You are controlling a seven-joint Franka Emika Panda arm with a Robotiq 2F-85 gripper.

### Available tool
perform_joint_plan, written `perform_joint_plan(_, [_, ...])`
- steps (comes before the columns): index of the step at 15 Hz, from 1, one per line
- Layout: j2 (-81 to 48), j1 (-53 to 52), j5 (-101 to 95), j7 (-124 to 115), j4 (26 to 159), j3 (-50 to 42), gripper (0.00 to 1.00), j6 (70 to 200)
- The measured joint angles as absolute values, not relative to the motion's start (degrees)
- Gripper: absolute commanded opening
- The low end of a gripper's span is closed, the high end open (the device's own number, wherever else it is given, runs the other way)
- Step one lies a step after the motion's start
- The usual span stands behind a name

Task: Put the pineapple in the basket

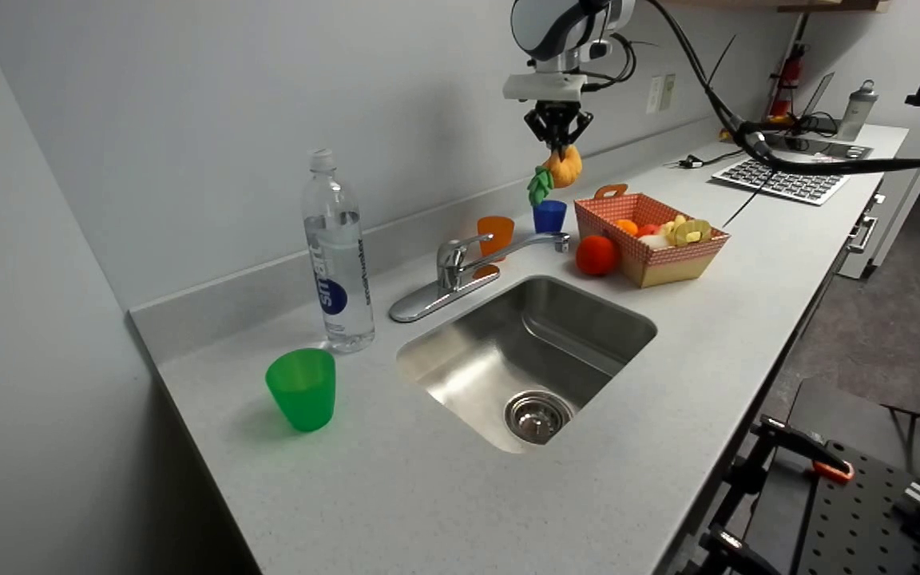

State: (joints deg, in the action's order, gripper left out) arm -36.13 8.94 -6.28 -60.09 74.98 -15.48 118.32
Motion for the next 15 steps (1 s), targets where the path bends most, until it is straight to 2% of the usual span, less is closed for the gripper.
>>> perform_joint_plan(15, [-30.43, 15.77, -5.48, -52.97, 85.14, -16.89, 0.02, 118.27])
